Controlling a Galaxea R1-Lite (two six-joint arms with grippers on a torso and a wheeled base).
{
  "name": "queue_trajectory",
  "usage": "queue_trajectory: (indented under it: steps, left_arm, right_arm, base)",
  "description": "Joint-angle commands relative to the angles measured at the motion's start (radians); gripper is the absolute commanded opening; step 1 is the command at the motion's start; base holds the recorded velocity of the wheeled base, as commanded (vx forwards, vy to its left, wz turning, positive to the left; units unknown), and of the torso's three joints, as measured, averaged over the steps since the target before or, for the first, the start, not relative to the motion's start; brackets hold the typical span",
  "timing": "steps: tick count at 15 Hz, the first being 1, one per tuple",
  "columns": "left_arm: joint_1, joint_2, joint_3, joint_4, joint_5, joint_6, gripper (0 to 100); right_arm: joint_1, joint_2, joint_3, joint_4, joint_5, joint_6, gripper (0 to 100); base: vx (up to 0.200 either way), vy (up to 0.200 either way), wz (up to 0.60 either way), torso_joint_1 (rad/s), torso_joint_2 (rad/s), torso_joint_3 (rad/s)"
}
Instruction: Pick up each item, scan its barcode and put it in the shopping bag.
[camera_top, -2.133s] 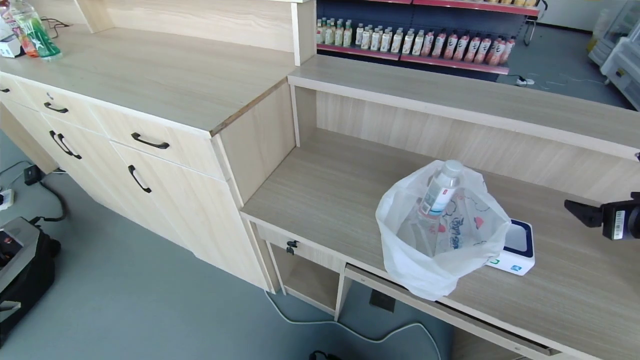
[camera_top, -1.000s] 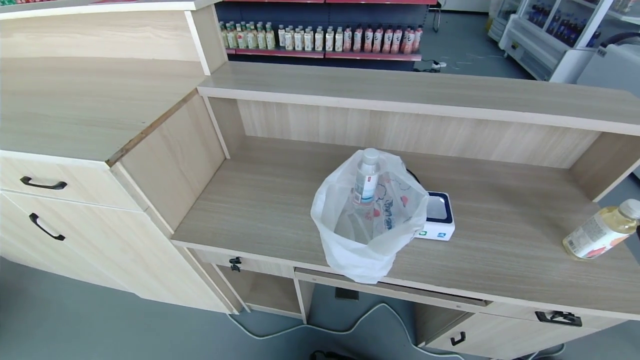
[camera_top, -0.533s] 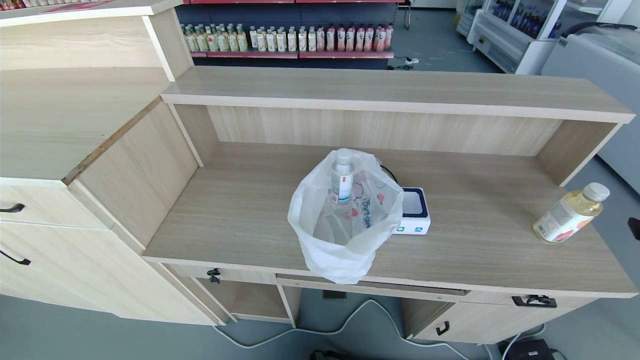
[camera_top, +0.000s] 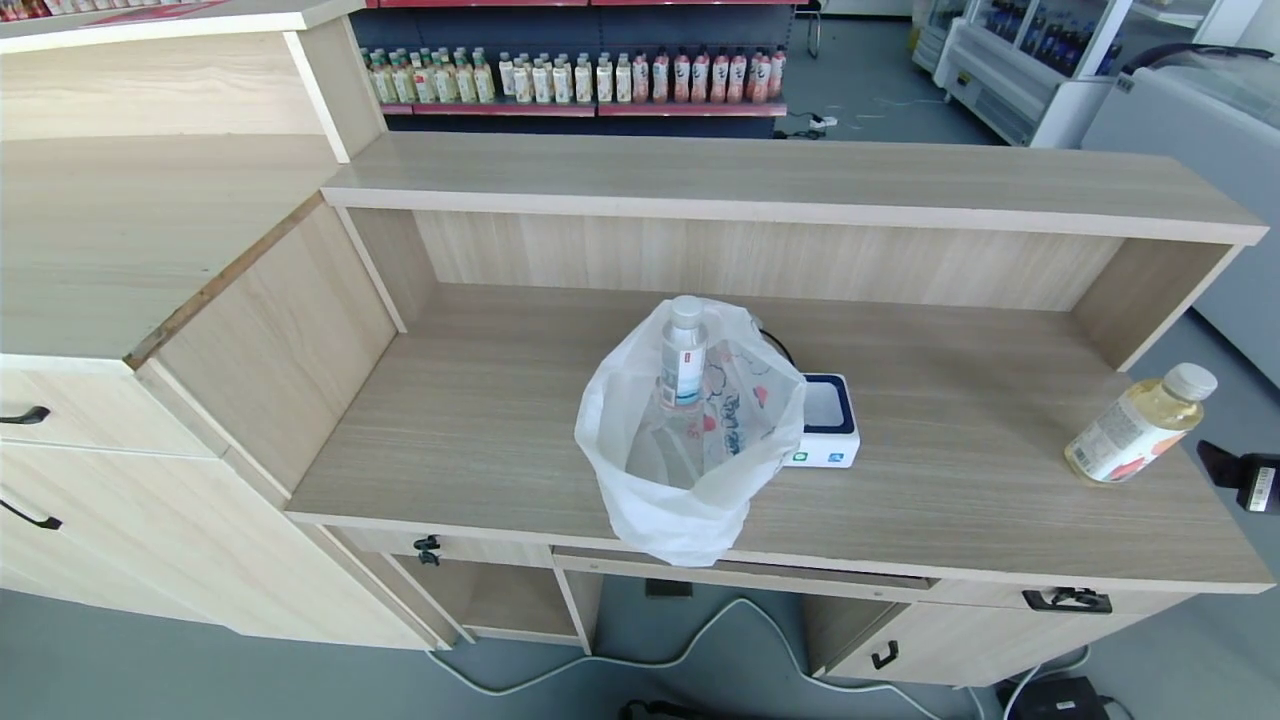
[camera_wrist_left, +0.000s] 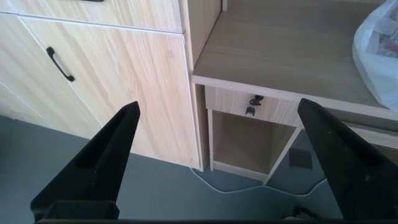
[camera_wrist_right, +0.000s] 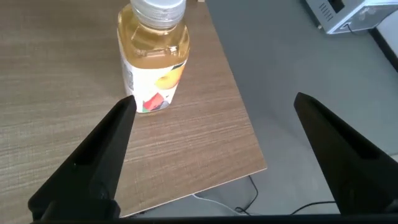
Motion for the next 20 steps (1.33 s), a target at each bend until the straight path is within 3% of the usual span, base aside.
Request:
queue_trajectory:
  steps: [1, 9, 12, 16, 20]
  left_arm:
    - [0.000, 0.000, 0.000, 0.000, 0.000, -0.001, 100]
    - [0.000, 0.000, 0.000, 0.000, 0.000, 0.001, 100]
    - [0.000, 0.000, 0.000, 0.000, 0.000, -0.001, 100]
    - [-0.002, 0.000, 0.000, 0.000, 0.000, 0.001, 100]
    - [0.000, 0.000, 0.000, 0.000, 0.000, 0.001, 100]
  right_arm:
    - [-0.002, 0.073, -0.007, -0.028, 0.001, -0.024, 100]
    - [-0.023, 0.154, -0.108, -0.037, 0.008, 0.032, 100]
    - [-0.005, 0.193, -0.142, -0.037, 0.085, 0.033, 100]
    - [0.063, 0.268, -0.293, -0.028, 0.087, 0.035, 100]
    - [0.095, 0.302, -0.292, -0.028, 0.085, 0.025, 100]
  base:
    - [0.000, 0.000, 0.00, 0.000, 0.00, 0.000]
    - [0.000, 0.000, 0.00, 0.000, 0.00, 0.000]
    - [0.000, 0.000, 0.00, 0.000, 0.00, 0.000]
    - [0.000, 0.000, 0.00, 0.000, 0.00, 0.000]
    - [0.000, 0.000, 0.00, 0.000, 0.00, 0.000]
